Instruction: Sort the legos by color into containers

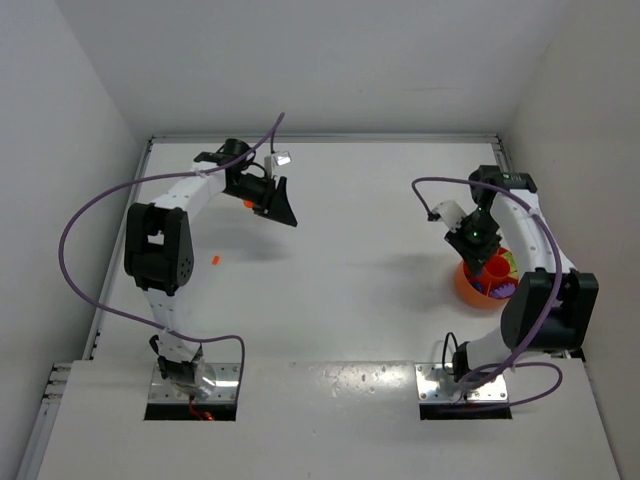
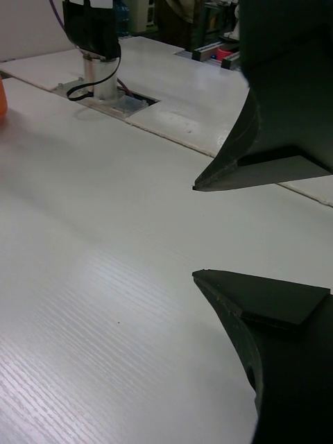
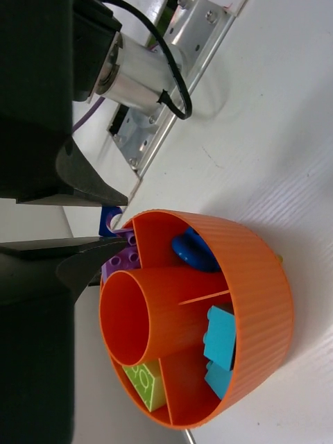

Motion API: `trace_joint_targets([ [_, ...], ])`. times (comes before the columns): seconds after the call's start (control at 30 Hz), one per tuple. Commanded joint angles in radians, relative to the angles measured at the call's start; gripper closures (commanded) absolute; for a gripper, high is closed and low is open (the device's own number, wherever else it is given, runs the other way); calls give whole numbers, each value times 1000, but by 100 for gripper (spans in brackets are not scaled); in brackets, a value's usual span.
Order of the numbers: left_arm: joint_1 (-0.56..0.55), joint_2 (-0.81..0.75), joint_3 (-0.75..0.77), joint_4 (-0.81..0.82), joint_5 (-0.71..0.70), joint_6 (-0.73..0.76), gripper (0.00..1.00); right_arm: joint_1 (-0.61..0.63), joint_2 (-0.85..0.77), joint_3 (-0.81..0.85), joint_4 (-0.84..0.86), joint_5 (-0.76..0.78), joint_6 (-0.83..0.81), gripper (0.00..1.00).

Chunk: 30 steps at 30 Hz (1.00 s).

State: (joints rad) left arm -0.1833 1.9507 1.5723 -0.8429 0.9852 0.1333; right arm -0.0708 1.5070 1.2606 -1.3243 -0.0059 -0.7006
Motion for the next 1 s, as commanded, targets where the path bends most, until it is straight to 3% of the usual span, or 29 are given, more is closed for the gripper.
trace_joint_targets([
  [0.0, -18, -10, 22, 18, 1, -4, 46, -4, 7, -24, 37, 24, -7, 100],
  [0.37, -18, -19, 11, 45, -43, -43, 46, 6, -4, -112, 158, 93, 12, 95],
  [0.97, -18, -19, 11, 54, -54, -63, 46, 16, 5, -112, 229, 147, 39, 86],
])
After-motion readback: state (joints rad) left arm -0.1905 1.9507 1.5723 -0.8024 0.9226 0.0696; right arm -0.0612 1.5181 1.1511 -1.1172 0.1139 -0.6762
